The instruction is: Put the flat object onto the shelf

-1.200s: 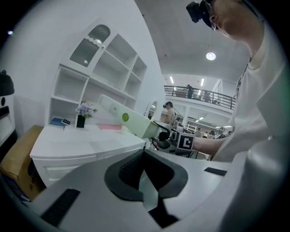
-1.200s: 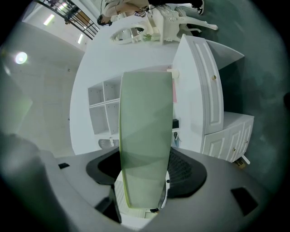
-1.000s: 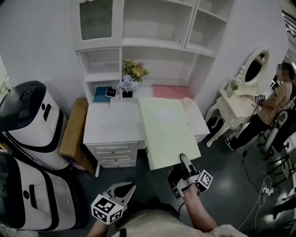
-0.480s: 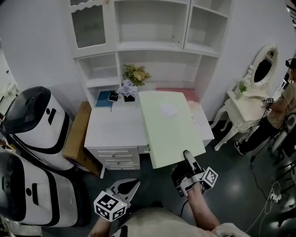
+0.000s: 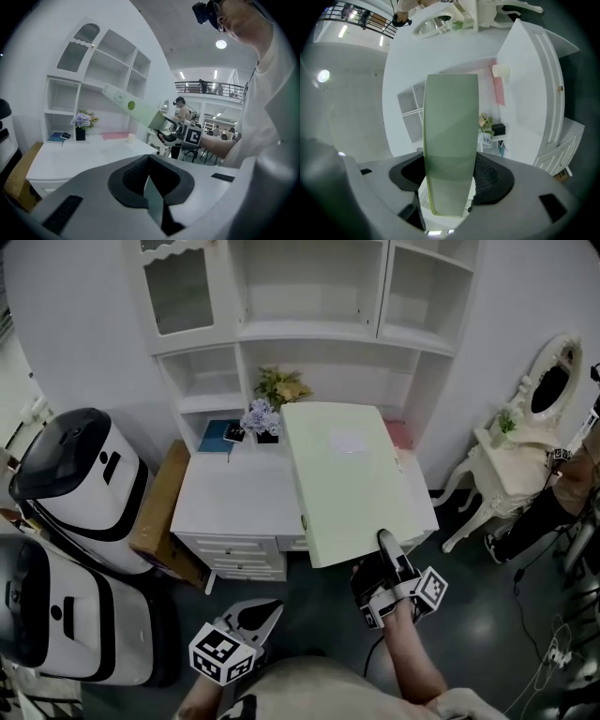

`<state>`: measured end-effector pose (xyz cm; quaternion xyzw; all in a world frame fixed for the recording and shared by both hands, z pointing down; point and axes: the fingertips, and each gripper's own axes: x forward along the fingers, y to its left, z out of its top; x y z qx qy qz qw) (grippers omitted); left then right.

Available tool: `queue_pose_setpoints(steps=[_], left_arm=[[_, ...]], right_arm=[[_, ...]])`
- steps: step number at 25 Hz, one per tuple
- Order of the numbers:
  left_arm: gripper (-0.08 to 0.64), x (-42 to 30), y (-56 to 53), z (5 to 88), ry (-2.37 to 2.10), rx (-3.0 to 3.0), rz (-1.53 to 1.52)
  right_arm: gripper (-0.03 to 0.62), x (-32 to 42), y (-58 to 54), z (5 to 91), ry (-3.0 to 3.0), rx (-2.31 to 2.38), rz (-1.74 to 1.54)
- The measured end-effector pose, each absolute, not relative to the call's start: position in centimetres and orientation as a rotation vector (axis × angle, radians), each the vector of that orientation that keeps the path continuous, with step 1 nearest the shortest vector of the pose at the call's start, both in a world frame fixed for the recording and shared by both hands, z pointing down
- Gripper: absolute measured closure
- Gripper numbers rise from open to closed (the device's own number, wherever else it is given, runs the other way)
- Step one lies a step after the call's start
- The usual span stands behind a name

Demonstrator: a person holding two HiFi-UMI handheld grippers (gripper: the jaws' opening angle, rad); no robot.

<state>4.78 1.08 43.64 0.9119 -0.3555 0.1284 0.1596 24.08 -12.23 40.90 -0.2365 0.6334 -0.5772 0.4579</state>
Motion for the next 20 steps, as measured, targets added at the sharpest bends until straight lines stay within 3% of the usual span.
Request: queue_pose_setpoints(steps=[20], left_arm=[[0.546,4.5,-2.4,44.1,-0.998,2.611,0.346]], right_arm=[[0.295,23.6,-16.9,35.9,1.636,-0.552,-1.309]])
